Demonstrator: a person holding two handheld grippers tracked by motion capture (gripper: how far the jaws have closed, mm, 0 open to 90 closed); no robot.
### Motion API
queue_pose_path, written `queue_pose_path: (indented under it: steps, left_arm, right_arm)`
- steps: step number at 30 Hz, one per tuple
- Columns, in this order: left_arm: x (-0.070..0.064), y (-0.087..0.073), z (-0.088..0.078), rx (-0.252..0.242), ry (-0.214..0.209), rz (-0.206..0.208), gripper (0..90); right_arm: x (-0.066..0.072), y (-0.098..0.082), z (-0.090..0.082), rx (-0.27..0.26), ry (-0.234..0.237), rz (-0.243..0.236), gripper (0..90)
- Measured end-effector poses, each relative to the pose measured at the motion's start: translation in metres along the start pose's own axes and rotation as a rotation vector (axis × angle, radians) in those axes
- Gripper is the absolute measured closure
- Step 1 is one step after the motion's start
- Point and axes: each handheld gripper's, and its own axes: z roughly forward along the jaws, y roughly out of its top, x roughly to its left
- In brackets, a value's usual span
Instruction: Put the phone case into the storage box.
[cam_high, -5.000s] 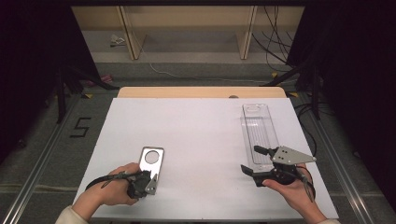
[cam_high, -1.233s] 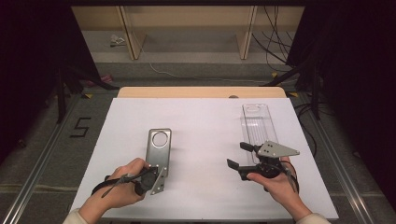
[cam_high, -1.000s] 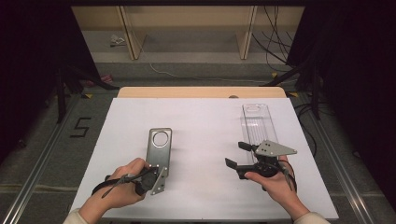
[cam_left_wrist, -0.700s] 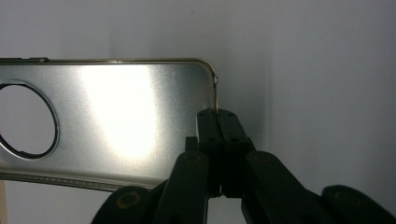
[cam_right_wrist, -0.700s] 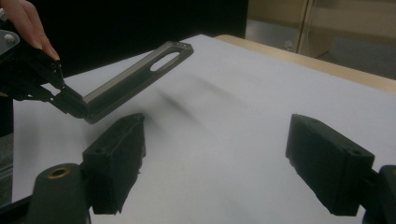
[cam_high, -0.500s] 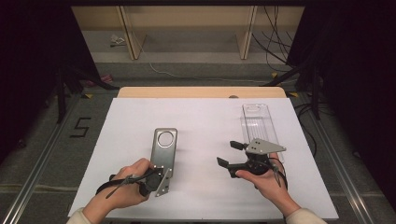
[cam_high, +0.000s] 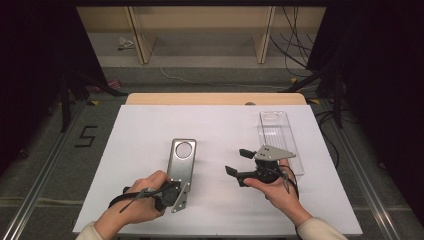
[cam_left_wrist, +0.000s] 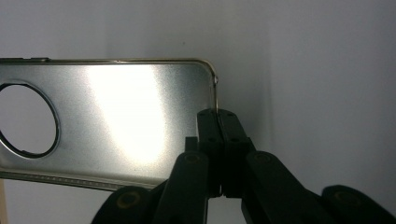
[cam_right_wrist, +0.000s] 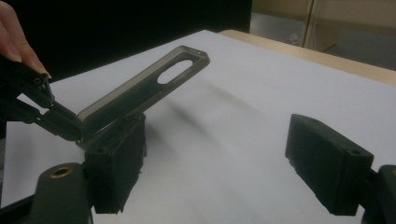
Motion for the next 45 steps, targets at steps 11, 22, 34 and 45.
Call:
queue_pose_path:
  steps: [11, 22, 34, 45]
  left_arm:
    - [0.000, 0.011, 0.002, -0.004, -0.011, 0.025, 88.7]
    - [0.002, 0.017, 0.005, -0.010, -0.007, 0.038, 88.7]
    - [0.003, 0.023, 0.006, -0.015, -0.008, 0.048, 88.7]
    - [0.005, 0.028, 0.006, -0.017, -0.005, 0.072, 88.7]
  right_arm:
    - [0.001, 0.002, 0.020, 0.020, -0.001, 0.023, 23.0]
    - [-0.003, 0.004, 0.033, 0.039, -0.017, 0.045, 23.3]
    - [-0.006, 0.010, 0.049, 0.032, -0.016, 0.081, 24.3]
    - [-0.005, 0.012, 0.067, 0.046, 0.010, 0.109, 24.1]
